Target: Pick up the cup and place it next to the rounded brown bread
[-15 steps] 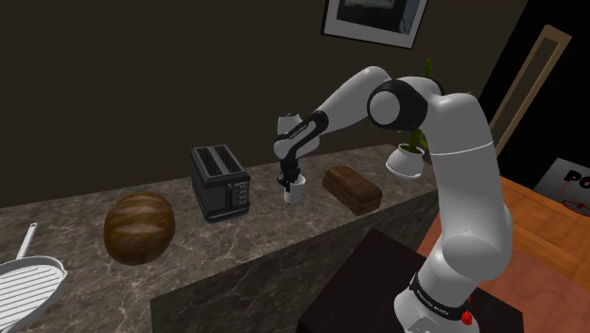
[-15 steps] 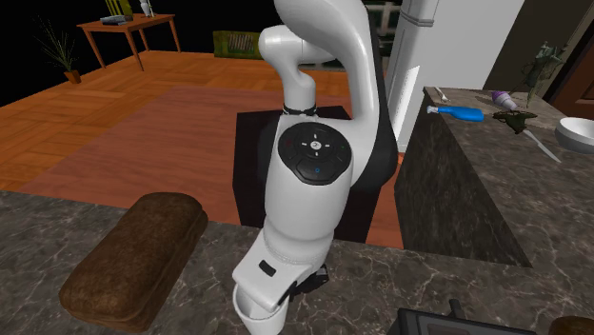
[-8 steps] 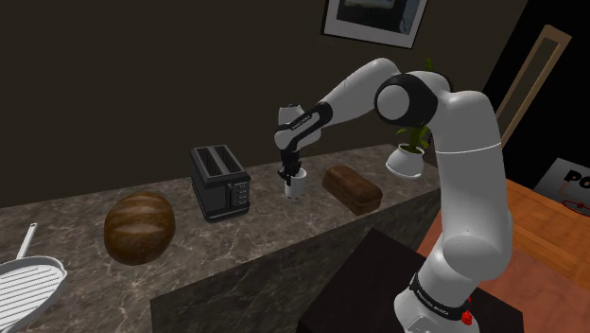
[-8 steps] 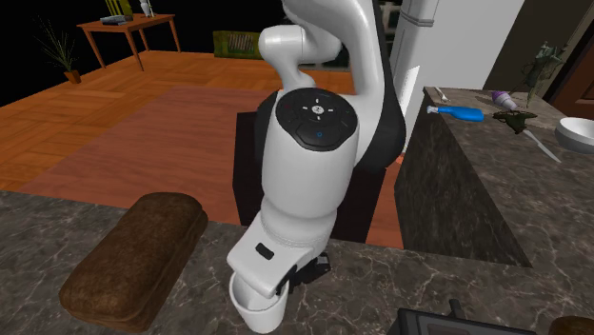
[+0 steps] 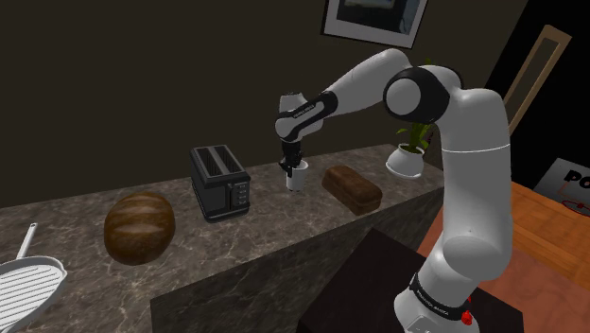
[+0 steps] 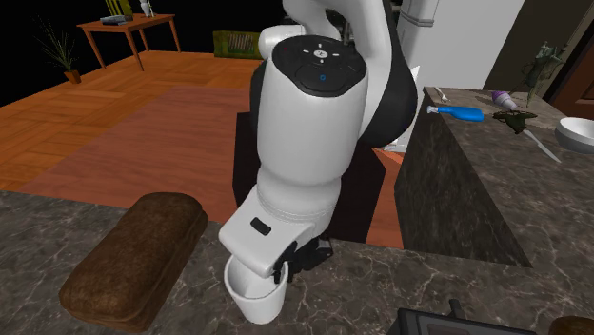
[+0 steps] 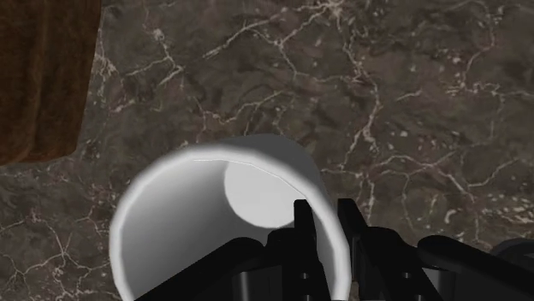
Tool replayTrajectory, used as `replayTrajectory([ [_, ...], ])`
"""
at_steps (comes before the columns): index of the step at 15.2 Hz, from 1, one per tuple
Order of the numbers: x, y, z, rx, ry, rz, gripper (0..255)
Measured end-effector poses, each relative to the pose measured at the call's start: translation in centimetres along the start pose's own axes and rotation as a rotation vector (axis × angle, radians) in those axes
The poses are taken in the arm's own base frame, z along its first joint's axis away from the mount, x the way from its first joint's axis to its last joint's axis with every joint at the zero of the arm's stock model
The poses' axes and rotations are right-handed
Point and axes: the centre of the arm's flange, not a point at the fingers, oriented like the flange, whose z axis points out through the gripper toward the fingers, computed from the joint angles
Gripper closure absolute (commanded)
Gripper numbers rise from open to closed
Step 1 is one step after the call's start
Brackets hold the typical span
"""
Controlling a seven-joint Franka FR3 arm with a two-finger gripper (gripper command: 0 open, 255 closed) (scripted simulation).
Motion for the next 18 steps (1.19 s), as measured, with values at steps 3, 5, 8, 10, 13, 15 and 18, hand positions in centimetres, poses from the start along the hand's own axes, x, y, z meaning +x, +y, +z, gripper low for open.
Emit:
replayTrajectory([
  [3,-0.1,0.2,-1.6,0.000,0.000,0.000,255],
  [5,-0.3,0.3,-2.7,0.000,0.000,0.000,255],
  [8,-0.2,0.4,-4.2,0.000,0.000,0.000,255],
  [10,-0.3,0.6,-5.3,0.000,0.000,0.000,255],
  [13,-0.6,0.7,-6.9,0.000,0.000,0.000,255],
  [15,-0.7,0.8,-8.0,0.000,0.000,0.000,255],
  [18,-0.7,1.0,-9.4,0.000,0.000,0.000,255],
])
